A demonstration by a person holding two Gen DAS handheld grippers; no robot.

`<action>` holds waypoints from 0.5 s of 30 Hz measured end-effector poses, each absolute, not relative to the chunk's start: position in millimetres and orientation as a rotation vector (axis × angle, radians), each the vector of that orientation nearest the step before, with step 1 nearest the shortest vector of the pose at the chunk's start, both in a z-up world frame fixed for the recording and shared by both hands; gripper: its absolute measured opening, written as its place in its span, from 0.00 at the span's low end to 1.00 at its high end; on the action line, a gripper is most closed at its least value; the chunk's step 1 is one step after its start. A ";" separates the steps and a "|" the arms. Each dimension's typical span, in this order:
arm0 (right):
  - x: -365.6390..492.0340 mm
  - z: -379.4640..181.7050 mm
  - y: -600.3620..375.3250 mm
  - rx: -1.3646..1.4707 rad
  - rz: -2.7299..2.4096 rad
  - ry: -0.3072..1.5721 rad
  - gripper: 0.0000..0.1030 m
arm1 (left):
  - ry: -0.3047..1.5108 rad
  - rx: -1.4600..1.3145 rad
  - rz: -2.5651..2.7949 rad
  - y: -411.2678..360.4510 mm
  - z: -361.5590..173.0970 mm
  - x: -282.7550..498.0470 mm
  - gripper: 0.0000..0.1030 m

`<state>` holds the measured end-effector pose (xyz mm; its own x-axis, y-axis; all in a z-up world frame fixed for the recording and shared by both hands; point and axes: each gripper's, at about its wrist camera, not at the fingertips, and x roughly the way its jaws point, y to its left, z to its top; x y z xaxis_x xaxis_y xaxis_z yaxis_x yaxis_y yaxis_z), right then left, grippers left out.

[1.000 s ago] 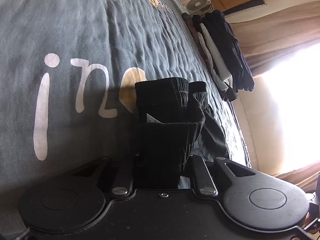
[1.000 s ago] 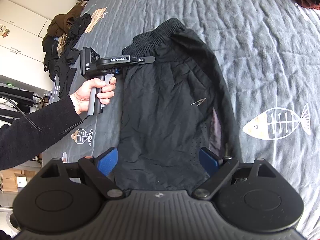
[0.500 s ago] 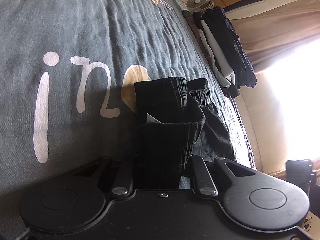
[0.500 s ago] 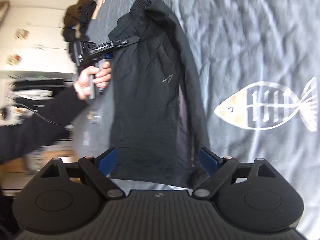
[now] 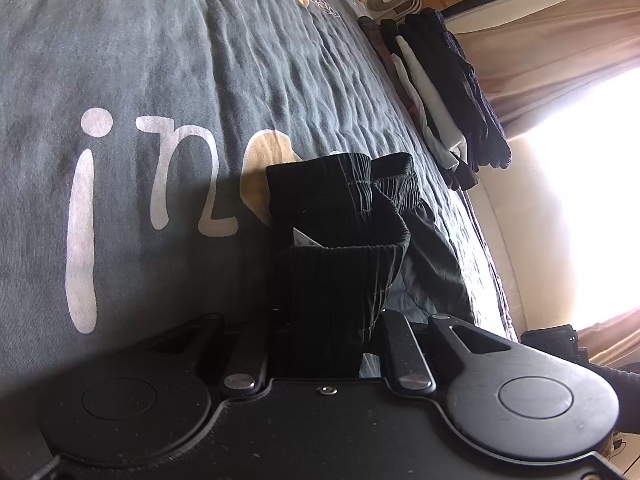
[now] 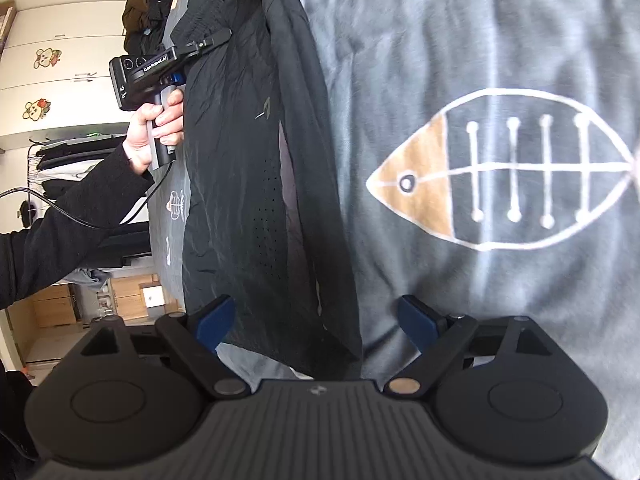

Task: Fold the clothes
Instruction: 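Lift the folded black trousers by the waistband with the left tool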

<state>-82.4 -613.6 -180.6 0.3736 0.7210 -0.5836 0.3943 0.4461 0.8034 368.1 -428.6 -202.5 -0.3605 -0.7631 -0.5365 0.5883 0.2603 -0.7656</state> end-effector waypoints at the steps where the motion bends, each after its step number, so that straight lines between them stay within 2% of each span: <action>1: -80.4 -181.4 -612.0 1.164 0.294 1.235 0.89 | 1.325 -0.185 -1.422 -428.2 -202.7 368.3 0.15; 13: -47.3 -196.9 -561.5 1.209 0.418 1.235 0.90 | 1.326 -0.198 -1.418 -425.8 -203.5 369.7 0.15; 14: -48.4 -199.0 -564.6 1.240 0.399 1.227 0.87 | 1.326 -0.199 -1.417 -425.9 -203.5 369.9 0.15; 15: -51.0 -201.5 -567.1 1.263 0.382 1.223 0.79 | 1.326 -0.199 -1.417 -425.6 -203.8 370.5 0.15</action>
